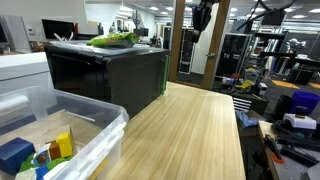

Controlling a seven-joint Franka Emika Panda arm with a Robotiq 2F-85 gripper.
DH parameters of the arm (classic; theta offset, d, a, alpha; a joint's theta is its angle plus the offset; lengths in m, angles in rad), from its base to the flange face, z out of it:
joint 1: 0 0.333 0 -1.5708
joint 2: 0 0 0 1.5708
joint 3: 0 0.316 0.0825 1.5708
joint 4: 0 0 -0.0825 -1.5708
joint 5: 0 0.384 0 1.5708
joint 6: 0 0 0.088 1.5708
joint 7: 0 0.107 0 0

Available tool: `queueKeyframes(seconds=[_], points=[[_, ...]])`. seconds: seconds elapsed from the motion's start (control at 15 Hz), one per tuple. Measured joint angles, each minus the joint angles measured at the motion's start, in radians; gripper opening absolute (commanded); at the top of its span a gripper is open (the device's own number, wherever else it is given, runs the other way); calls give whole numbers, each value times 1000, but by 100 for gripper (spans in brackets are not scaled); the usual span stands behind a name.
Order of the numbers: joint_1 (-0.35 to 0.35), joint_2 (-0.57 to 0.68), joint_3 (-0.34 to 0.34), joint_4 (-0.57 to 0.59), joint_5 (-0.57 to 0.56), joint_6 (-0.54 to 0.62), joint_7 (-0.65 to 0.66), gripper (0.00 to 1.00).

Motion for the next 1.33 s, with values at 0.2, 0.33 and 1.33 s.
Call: queueKeyframes(seconds=[0.2, 0.33, 1.33], points=[[0, -34, 0, -9, 0, -9, -39, 51], [0, -54, -1, -19, 0, -18, -59, 65], [31, -163, -10, -72, 1, -144, -210, 100]])
